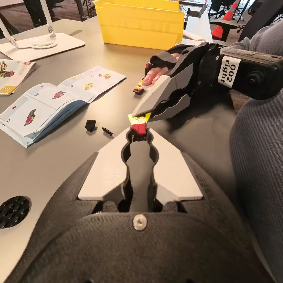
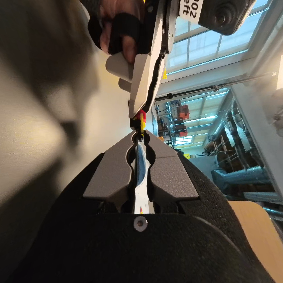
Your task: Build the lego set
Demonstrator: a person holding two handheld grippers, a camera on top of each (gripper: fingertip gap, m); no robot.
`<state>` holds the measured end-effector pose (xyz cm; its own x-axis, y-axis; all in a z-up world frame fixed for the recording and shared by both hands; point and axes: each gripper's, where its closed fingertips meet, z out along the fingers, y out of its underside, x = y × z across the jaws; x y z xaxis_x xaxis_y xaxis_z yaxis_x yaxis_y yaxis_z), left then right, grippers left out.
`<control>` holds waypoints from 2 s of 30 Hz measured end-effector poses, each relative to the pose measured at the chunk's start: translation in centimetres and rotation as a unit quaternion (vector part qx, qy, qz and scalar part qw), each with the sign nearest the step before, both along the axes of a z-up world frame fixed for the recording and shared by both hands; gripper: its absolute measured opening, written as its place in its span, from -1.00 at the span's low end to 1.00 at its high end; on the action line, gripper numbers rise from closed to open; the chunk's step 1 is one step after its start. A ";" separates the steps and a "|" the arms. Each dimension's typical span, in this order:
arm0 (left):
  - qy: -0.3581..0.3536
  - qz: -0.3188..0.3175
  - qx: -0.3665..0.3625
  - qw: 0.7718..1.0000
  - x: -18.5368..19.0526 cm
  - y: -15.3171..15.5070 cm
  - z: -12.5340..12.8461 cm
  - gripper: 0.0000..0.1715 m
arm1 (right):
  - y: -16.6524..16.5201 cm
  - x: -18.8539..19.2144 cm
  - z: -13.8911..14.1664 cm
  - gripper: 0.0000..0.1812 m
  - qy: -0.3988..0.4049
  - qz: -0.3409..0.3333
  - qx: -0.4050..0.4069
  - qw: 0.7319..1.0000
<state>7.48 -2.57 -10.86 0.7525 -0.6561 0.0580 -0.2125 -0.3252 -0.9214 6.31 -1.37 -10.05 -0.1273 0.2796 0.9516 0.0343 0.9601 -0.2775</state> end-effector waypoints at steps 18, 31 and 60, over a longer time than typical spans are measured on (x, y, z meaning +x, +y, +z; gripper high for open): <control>0.111 0.045 -0.113 0.986 -3.5 -0.4 -5.0 -0.59 | 2.0 3.9 8.6 -0.80 0.178 0.037 -0.233 0.955; 0.162 0.077 0.093 0.979 -3.5 3.4 1.9 -0.42 | 19.9 12.1 9.1 -0.76 0.270 -0.175 -0.208 0.924; 0.145 -0.265 -0.075 0.950 10.4 19.1 -5.3 -0.86 | 20.8 11.3 6.6 -0.81 0.196 -0.056 -0.318 0.926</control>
<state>17.89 16.51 -16.14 0.3164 -0.9484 0.0219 -0.6210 -0.2245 -0.7509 17.65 19.46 -3.45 0.2561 0.7906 0.5563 -0.1001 0.5940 -0.7982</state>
